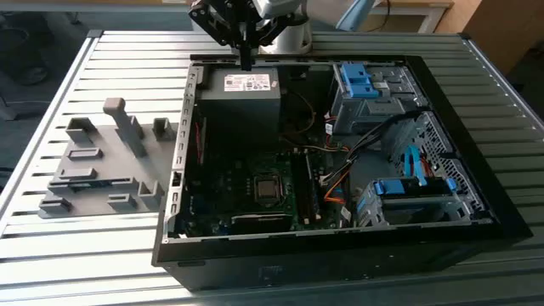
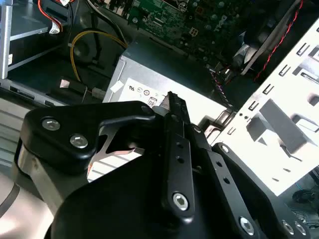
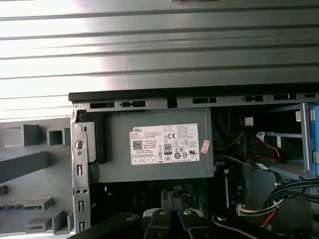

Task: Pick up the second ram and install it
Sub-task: 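Reach for the second ram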

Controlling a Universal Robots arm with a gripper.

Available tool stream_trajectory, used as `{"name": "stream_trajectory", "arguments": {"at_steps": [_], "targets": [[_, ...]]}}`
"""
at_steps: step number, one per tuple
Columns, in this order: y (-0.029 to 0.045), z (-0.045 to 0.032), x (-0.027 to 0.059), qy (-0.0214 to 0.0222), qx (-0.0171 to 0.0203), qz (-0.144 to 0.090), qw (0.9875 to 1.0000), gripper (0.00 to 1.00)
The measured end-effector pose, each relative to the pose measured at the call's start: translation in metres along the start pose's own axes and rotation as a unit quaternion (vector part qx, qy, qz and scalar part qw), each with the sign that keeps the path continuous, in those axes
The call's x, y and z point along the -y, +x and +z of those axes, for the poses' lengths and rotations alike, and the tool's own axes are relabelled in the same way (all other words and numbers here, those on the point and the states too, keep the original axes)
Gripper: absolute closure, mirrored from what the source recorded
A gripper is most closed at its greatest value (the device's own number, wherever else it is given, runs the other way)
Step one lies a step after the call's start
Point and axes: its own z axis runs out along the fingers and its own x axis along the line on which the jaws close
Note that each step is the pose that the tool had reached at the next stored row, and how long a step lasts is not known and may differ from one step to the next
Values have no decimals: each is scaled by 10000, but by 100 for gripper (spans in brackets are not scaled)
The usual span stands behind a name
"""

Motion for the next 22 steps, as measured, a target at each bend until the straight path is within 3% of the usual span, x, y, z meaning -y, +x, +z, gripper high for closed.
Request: {"name": "stream_trajectory", "arguments": {"at_steps": [13, 22], "targets": [[26, 0, 2, 0, 0, 0, 10000, 89], [130, -3, 10, 0, 0, 0, 10000, 89]]}}
